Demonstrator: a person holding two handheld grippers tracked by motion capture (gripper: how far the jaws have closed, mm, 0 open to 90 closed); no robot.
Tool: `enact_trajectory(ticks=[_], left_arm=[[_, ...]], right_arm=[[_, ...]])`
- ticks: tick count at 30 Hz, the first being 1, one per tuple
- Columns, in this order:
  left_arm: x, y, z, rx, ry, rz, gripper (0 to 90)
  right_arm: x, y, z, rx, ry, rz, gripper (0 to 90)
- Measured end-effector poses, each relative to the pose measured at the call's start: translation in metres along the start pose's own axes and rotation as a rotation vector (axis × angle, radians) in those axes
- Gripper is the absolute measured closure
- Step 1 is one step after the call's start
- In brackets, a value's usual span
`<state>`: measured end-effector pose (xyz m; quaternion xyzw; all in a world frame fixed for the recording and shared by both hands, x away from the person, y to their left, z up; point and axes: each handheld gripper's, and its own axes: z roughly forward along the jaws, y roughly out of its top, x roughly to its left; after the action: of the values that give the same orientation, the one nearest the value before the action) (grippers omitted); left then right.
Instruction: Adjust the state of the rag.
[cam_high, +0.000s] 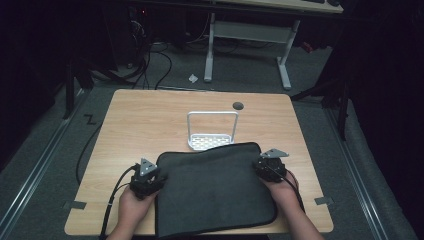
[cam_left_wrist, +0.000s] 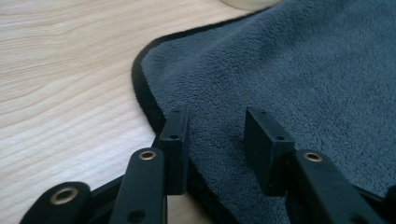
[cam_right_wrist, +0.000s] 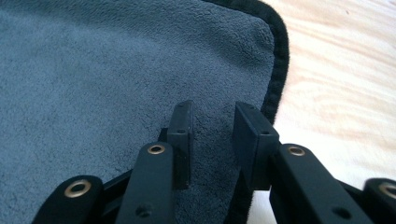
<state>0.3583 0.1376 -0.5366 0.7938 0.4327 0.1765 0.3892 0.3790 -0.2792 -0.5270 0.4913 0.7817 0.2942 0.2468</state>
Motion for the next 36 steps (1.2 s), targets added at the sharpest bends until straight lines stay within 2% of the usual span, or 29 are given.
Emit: enact_trajectory(ticks=[4, 8, 10, 12, 13, 15, 17, 19, 22, 24, 28, 29, 32, 34, 36], left_arm=[[-0.019, 0.003, 0.007, -0.001, -0.016, 0.072, 61.4], [-0.025, 0.014, 0.020, 0.006, -0.028, 0.090, 61.4], [-0.025, 0.020, 0.024, 0.020, -0.033, 0.089, 60.6], [-0.021, 0.024, 0.025, 0.036, -0.050, 0.066, 57.6], [-0.018, 0.025, 0.023, 0.030, -0.047, 0.051, 57.6], [-0.008, 0.028, 0.020, 0.011, -0.031, 0.030, 53.7], [0.004, 0.032, 0.020, -0.001, -0.035, -0.015, 51.3], [0.016, 0.038, 0.023, -0.007, -0.055, -0.071, 47.3], [0.026, 0.047, 0.033, -0.017, -0.075, -0.114, 45.3], [0.026, 0.054, 0.043, 0.006, -0.074, -0.101, 43.9], [0.019, 0.061, 0.060, 0.039, -0.036, -0.040, 45.3], [0.017, 0.061, 0.063, 0.050, -0.027, -0.032, 47.3], [0.014, 0.061, 0.065, 0.044, -0.002, -0.011, 52.5], [0.011, 0.060, 0.065, 0.040, 0.001, 0.012, 60.6], [0.007, 0.058, 0.065, 0.035, 0.006, 0.034, 64.7]], right_arm=[[-0.007, -0.017, -0.016, 0.003, -0.030, 0.003, 69.4], [-0.021, -0.030, -0.026, 0.000, -0.066, 0.058, 69.1], [-0.026, -0.034, -0.029, -0.003, -0.067, 0.085, 68.7], [-0.028, -0.034, -0.030, -0.008, -0.054, 0.085, 63.6], [-0.028, -0.034, -0.030, -0.008, -0.054, 0.085, 63.6], [-0.026, -0.033, -0.033, -0.030, -0.021, 0.084, 60.7], [-0.024, -0.032, -0.036, -0.047, -0.001, 0.075, 57.9], [-0.020, -0.030, -0.040, -0.070, -0.003, 0.052, 56.3], [-0.014, -0.028, -0.043, -0.095, 0.004, 0.035, 54.0], [-0.010, -0.027, -0.042, -0.099, 0.019, 0.024, 52.8], [-0.007, -0.027, -0.042, -0.099, 0.034, 0.021, 52.1], [-0.006, -0.026, -0.042, -0.103, 0.038, 0.017, 51.7], [0.001, -0.024, -0.044, -0.114, 0.047, -0.009, 51.1], [0.009, -0.021, -0.046, -0.123, 0.056, -0.025, 50.4], [0.017, -0.018, -0.047, -0.129, 0.073, -0.045, 48.8]])
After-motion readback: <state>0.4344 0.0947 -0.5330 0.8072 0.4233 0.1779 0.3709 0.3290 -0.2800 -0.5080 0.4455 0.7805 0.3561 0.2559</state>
